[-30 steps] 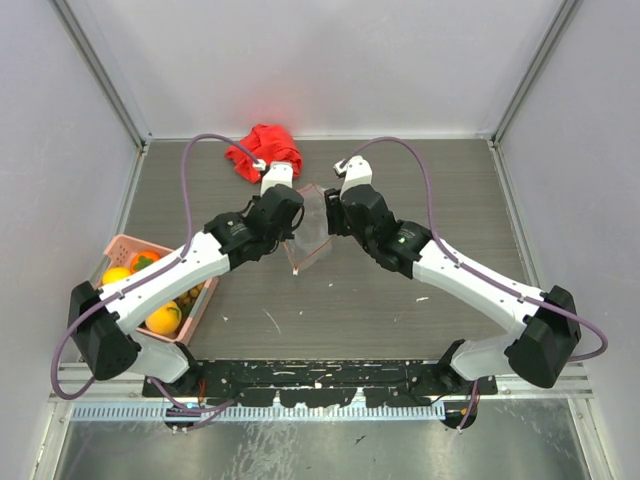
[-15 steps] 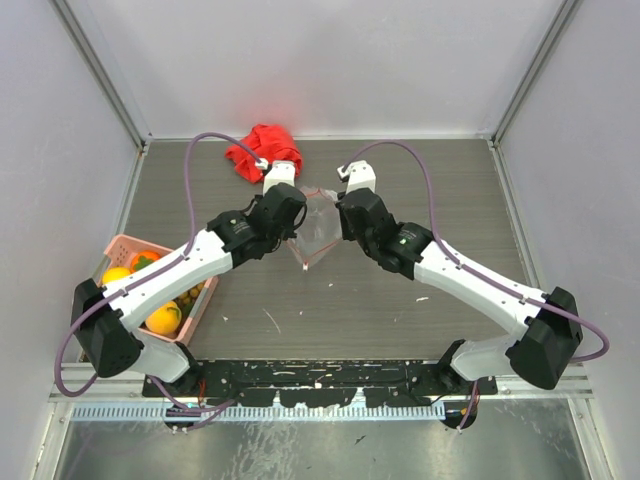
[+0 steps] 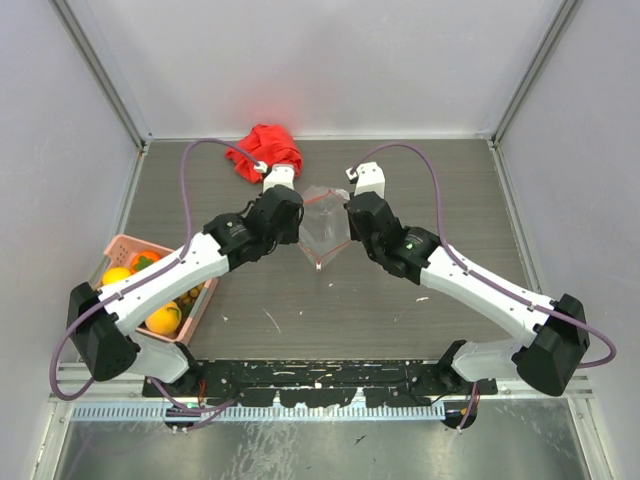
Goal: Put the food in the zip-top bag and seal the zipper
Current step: Open the zipper of the food storage bag at the center of the board, then move the bin to the center of the board.
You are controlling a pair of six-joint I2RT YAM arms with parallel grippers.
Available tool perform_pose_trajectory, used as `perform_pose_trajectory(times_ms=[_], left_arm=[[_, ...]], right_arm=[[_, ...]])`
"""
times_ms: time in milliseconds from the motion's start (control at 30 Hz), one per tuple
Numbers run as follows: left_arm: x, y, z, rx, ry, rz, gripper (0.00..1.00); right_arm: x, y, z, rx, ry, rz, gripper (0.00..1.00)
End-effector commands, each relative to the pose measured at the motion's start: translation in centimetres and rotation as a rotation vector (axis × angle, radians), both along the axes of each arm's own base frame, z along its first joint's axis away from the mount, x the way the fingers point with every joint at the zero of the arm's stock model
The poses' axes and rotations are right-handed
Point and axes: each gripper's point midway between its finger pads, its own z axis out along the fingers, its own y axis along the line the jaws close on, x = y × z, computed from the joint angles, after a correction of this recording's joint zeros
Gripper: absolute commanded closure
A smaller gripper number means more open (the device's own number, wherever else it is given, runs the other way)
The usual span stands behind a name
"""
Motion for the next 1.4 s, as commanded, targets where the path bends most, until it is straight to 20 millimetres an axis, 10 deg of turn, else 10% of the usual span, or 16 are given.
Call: perform_pose_trajectory(times_ms=[0,533,1367], left_arm=[[-0.2,-1.3,3.0,-0.146,-0.048,-0.030,0.59],[-2.8,-2.3,7.6,-0.347,-0.063,-0.152,0.15],[1.0,25.4,-2.9,-0.183,0.157,0.783,0.02]], right_arm=[[0.6,-0.5,2.4,0.043,-0.077,-0.030,1.00],[0.9,-1.1,3.1,0.005,-0.093,-0.064,1.00],[0.9,-1.9,1.5,-0.067,-0.078,-0.084,1.00]])
